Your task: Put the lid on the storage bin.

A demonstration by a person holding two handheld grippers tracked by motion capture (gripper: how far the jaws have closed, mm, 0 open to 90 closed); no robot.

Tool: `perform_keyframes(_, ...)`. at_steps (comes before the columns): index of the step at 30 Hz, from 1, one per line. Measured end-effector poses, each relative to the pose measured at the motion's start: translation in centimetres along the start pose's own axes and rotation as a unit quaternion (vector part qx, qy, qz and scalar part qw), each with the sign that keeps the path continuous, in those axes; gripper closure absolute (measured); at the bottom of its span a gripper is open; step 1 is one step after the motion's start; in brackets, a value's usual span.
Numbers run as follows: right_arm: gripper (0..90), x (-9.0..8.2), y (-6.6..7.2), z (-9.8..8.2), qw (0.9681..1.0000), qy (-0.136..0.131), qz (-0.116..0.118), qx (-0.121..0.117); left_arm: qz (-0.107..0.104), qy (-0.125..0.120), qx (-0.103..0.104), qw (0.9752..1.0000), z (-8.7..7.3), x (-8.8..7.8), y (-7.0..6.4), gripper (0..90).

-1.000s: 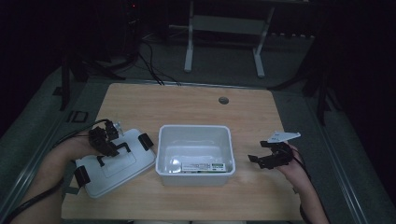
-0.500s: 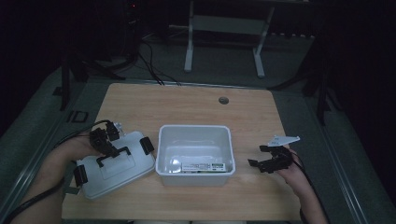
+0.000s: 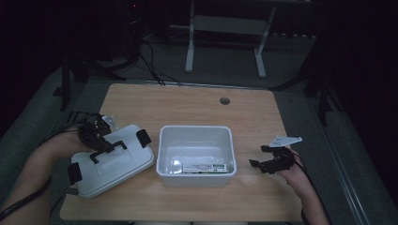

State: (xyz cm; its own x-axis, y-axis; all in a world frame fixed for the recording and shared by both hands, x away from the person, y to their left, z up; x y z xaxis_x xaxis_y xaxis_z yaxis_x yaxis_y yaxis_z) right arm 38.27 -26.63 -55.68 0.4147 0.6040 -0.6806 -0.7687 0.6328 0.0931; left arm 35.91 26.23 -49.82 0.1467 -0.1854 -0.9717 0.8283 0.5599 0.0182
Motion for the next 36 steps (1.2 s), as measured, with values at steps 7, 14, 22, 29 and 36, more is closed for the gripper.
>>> perform_keyframes(7,14.8,-0.3,0.0,0.1,1.0,-0.005,0.0,0.003,0.0,-0.021,0.002,0.9998,0.8,-2.2,-0.3,83.7)
perform_keyframes(14,14.8,0.0,0.2,-0.3,1.0,0.0,0.002,0.003,0.011,-0.019,0.015,0.9996,1.7,-4.3,-0.7,83.6)
perform_keyframes(22,14.8,0.1,0.2,-0.3,1.0,-0.005,0.003,0.003,0.029,-0.023,0.035,0.9987,3.2,-6.9,-1.2,83.6)
perform_keyframes(29,14.8,0.2,0.3,-0.5,1.0,-0.003,0.004,0.003,0.038,-0.033,0.037,0.9981,3.6,-9.0,-1.1,83.6)
perform_keyframes(36,14.8,0.3,0.3,-0.3,1.0,-0.003,0.005,0.002,0.048,-0.038,0.05,0.9969,4.4,-11.2,-1.7,83.6)
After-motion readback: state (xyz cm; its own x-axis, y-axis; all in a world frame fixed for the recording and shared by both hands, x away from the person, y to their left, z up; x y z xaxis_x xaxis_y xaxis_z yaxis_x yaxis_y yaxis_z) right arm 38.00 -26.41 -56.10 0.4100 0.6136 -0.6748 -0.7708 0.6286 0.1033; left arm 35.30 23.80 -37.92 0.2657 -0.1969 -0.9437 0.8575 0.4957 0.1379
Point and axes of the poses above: each handheld gripper's, and its own axes: x roughly forward along the jaws, z roughly out of its top, y roughly to its left, the point moved 8 cm from there along x, roughly forward along the jaws, and after that the axes turned 2 degrees about z, right-handed, at the moved point
